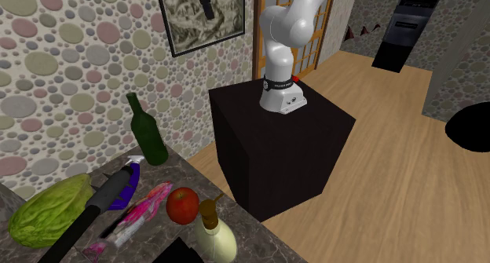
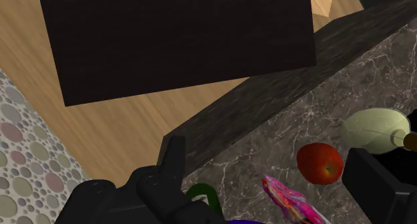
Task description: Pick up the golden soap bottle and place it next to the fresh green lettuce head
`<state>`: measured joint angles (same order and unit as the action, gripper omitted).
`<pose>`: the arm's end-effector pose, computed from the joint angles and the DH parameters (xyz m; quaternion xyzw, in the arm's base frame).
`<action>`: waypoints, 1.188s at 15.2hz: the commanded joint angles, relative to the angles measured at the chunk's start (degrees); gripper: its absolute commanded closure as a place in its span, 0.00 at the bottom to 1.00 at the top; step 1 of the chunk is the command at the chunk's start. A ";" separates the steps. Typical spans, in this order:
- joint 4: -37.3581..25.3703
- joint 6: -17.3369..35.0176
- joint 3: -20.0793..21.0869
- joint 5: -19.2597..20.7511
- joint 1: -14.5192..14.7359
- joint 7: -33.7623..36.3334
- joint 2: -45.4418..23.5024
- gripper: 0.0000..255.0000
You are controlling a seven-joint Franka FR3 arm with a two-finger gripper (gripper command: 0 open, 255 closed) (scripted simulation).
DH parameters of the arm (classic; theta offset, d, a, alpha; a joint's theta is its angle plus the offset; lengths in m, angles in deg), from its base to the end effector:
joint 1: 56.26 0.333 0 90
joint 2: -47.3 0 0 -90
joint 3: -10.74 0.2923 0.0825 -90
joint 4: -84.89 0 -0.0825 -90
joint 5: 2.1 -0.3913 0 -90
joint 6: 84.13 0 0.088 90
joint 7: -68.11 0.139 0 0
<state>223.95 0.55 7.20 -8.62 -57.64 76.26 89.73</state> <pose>0.3194 -0.0121 0.4882 -0.9861 0.1034 0.1071 0.0737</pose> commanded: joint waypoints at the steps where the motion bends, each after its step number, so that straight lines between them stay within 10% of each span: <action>1: 0.00 0.00 0.00 0.00 0.00 0.00 0.00 0.00; 18: 6.22 28.71 22.12 -11.83 7.15 21.27 -13.92 0.00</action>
<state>230.19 27.18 27.94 -20.08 -50.78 96.12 77.28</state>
